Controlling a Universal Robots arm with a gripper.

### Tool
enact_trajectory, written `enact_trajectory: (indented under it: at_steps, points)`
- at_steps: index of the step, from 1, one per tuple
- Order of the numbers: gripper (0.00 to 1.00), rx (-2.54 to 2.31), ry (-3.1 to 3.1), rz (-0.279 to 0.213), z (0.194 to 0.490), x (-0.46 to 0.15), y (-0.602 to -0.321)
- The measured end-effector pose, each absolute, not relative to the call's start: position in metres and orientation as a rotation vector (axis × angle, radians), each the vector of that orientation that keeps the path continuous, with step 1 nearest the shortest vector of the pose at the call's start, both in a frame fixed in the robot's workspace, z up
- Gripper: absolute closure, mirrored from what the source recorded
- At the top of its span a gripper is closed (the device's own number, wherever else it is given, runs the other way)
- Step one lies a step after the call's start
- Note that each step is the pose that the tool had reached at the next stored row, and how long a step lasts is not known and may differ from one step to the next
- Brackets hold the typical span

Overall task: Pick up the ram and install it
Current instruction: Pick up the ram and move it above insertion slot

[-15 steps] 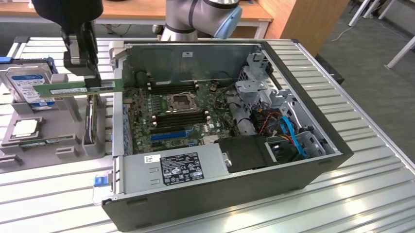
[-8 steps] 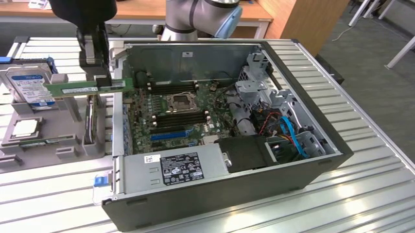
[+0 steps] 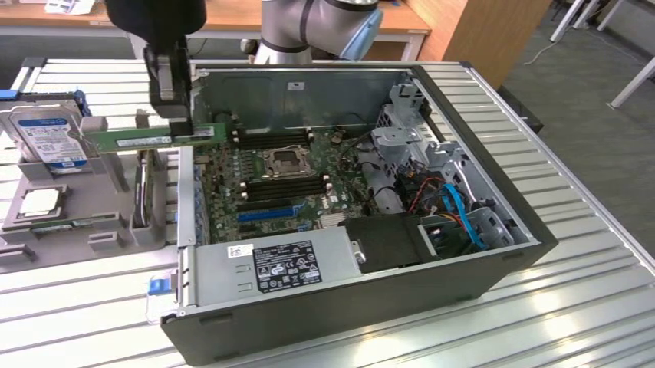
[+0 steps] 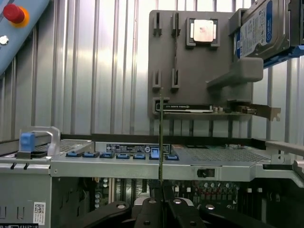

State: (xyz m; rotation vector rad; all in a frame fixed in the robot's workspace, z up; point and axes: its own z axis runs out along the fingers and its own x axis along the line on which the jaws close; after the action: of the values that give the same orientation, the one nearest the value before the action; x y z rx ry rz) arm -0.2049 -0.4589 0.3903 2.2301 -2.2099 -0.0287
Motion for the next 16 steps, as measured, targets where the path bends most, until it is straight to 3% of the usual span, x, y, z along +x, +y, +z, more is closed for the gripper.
enact_trajectory:
  at_steps: [16]
  points:
    - [0.88,2.230,-2.210,-0.029,0.390,-0.169,-0.459]
